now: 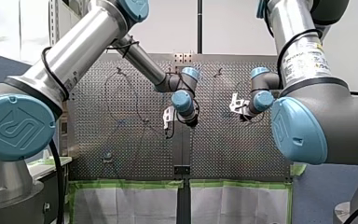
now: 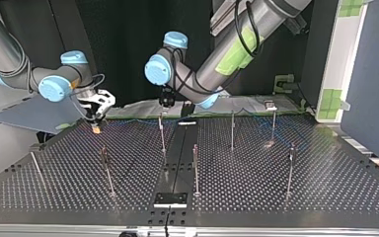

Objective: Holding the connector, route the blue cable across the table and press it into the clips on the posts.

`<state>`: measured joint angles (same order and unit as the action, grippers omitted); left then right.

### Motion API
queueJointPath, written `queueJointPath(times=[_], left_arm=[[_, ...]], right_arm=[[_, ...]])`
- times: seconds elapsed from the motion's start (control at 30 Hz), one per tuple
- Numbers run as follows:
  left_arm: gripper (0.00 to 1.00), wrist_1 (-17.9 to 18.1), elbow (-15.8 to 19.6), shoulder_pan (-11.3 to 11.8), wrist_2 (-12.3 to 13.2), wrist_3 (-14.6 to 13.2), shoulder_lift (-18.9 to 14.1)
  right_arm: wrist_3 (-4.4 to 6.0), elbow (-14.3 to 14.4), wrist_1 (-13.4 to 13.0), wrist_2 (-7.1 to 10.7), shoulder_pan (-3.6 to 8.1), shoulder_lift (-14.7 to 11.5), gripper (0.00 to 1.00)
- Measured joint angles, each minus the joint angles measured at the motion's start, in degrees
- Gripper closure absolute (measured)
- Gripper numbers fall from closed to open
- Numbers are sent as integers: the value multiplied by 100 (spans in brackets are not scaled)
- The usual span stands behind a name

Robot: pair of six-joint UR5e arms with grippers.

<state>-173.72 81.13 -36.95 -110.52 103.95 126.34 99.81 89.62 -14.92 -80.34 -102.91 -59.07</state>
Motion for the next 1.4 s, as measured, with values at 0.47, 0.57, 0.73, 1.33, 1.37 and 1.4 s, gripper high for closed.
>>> queueJointPath(times=[0.47,0.57,0.73,1.33,1.37,1.4], left_arm=[[0,528,155,-656,-170,378,-266],[0,660,54,-731,-146,467,-253],[0,736,-149,-655,-71,561,-122],[0,832,-1034,-458,-39,674,412],[0,834,-1062,-450,-26,679,412],[0,837,-1076,-445,-11,687,413]], right_arm=[[33,8,233,3,-88,-170,100],[73,21,282,1,-103,-227,100],[204,38,303,1,-118,-404,100],[287,68,315,8,-132,-533,100],[289,68,313,7,-137,-533,100],[291,70,310,6,-143,-532,100]])
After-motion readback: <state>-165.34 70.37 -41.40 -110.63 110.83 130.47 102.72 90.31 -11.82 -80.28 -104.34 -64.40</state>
